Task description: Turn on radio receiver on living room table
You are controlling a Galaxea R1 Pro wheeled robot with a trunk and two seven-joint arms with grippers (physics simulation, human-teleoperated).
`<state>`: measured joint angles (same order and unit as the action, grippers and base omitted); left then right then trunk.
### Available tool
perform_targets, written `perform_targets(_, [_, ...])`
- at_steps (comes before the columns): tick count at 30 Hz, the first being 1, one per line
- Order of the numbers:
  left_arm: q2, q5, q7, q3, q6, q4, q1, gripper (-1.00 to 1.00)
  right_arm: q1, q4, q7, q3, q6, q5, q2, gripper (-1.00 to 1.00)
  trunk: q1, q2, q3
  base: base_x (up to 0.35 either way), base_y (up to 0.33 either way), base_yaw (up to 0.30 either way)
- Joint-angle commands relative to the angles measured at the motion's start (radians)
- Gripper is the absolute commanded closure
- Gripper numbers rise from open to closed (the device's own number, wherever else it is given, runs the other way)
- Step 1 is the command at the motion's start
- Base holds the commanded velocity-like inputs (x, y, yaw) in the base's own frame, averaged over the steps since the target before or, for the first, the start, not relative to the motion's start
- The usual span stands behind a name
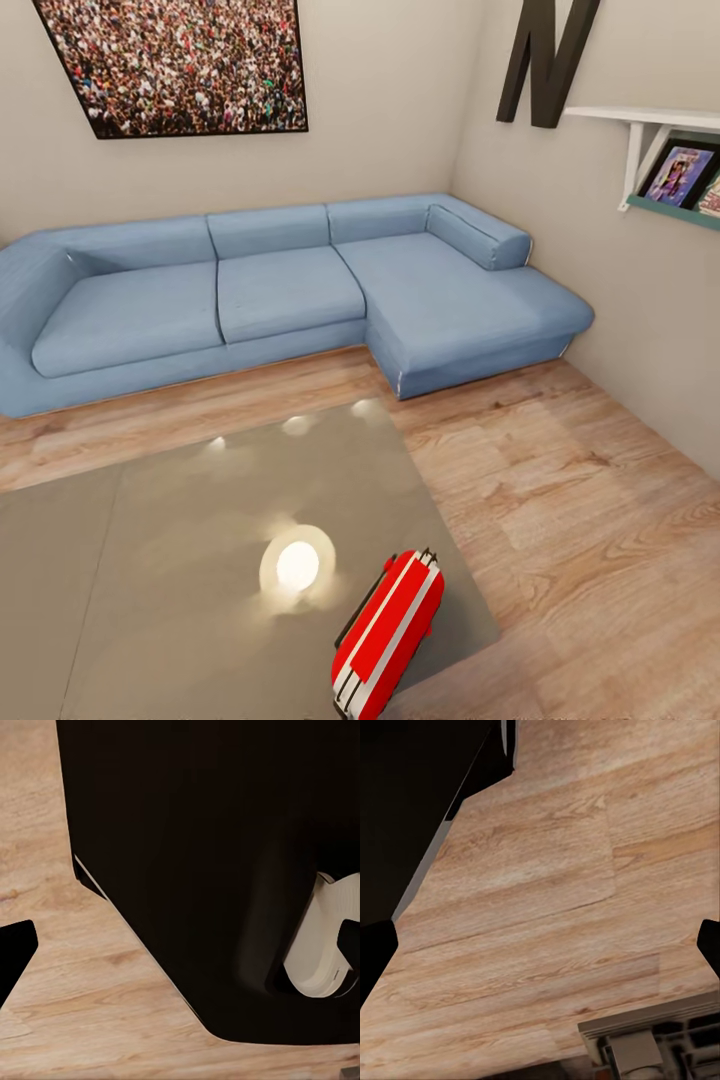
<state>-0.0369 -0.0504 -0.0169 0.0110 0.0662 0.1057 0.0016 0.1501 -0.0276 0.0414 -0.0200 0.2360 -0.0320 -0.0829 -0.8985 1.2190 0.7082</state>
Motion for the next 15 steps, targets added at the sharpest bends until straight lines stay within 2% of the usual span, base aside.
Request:
perform_targets(1, [0.0,0.0,0.0,0.0,0.0,0.0,0.0,-1.0,0.0,0.0,0.0,0.0,0.0,0.0,0.0,-1.0,0.0,0.0,0.002,0.0,0.0,0.0])
perform_targets(15, [-0.001,0.0,0.0,0.001,0.001,0.003,0.0,-1.0,0.0,0.0,0.0,0.0,-0.001,0.0,0.0,-1.0,0.0,0.0,0.024,0.0,0.0,0.0])
